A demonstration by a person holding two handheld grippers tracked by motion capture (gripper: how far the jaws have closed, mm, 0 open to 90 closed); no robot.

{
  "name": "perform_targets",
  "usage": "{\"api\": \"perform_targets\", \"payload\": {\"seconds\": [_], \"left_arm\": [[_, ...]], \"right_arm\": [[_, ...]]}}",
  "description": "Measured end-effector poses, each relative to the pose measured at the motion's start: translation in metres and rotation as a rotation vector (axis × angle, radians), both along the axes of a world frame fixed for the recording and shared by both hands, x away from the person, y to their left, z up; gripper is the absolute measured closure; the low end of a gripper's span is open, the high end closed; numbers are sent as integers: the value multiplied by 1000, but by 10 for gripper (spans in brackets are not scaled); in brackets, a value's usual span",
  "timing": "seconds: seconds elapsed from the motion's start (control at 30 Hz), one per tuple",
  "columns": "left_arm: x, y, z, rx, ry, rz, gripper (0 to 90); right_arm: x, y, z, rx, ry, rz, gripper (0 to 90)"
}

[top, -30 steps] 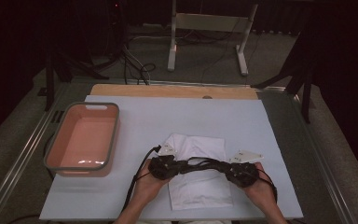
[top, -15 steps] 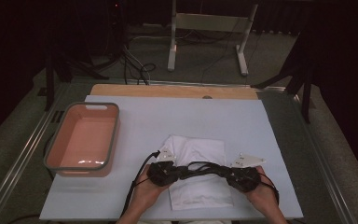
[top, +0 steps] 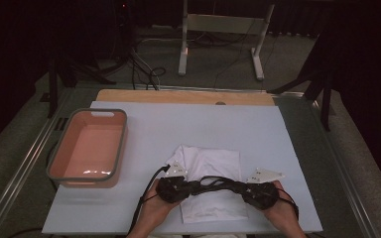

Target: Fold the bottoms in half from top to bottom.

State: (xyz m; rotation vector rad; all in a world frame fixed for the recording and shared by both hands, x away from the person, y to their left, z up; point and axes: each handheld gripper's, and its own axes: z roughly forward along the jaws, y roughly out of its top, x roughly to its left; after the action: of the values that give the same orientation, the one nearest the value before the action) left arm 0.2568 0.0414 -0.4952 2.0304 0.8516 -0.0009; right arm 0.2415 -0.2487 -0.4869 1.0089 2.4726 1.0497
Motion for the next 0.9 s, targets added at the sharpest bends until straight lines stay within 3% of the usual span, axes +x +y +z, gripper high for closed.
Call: {"api": "perform_targets", "payload": {"seconds": [0.43, 0.67, 0.8, 0.9], "left_arm": [[-12, 1, -2, -15, 12, -17, 872], [-17, 1, -3, -24, 20, -31, 870], [-20, 2, -7, -23, 29, -39, 866], [-24, 2, -11, -23, 43, -50, 863]], "right_arm": [[-9, -3, 1, 6, -2, 18, 785], [-14, -5, -2, 11, 18, 19, 765], [-16, -6, -2, 20, 27, 31, 691], [-16, -5, 0, 65, 36, 46, 542]]}}
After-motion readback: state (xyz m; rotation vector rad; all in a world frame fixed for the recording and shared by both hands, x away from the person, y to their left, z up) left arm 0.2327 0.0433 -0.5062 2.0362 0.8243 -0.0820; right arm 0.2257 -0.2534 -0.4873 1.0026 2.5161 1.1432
